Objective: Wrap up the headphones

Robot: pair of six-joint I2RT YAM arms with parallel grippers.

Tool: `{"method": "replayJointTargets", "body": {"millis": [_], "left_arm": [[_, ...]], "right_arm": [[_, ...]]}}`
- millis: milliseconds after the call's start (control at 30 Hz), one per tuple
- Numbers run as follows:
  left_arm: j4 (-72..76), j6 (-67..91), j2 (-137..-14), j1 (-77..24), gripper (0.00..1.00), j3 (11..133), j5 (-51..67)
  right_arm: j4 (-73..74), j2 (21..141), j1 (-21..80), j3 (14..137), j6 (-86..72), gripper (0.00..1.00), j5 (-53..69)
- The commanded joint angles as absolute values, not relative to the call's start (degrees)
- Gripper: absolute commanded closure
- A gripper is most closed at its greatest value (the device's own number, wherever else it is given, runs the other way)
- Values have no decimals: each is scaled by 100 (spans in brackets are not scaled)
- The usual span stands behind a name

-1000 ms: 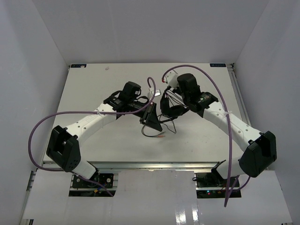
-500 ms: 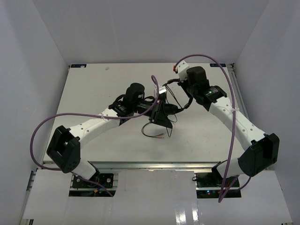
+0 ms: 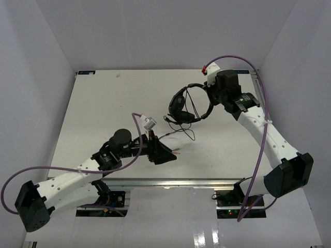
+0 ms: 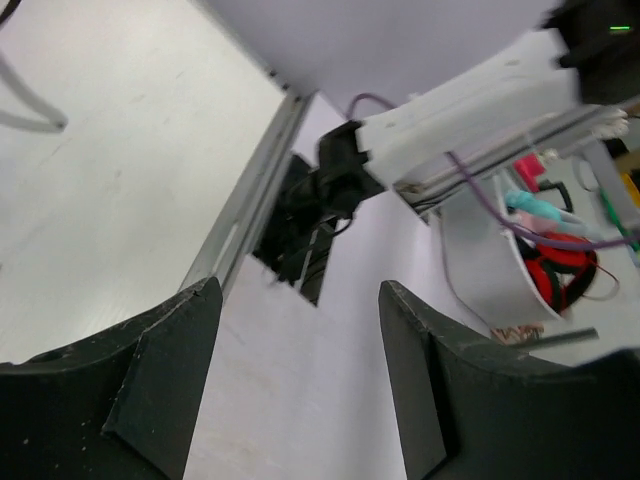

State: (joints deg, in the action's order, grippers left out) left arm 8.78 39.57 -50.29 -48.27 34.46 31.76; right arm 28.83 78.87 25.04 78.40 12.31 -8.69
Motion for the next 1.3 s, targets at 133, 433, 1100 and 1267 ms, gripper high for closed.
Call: {"method": "replayJointTargets", "body": {"millis": [133,433,1100,1267], "left_arm": [[2701,4295,-6503,-5907,24,2927,79],[4643,3486,-7940,-6791,21,2943,-2007],[8547,1084,-10857,-7009,19,3784,-3952],[8546,1143,-11032,-6792,24,4118,-3769]], "right_arm": [[2771,7648,2302,8166,627,92,-309],[2786,7593,2188,8112,464,92,-53],[2742,7479,2118,7988,307,92,430],[2716,7418,2118,7910,299,92,457]]}}
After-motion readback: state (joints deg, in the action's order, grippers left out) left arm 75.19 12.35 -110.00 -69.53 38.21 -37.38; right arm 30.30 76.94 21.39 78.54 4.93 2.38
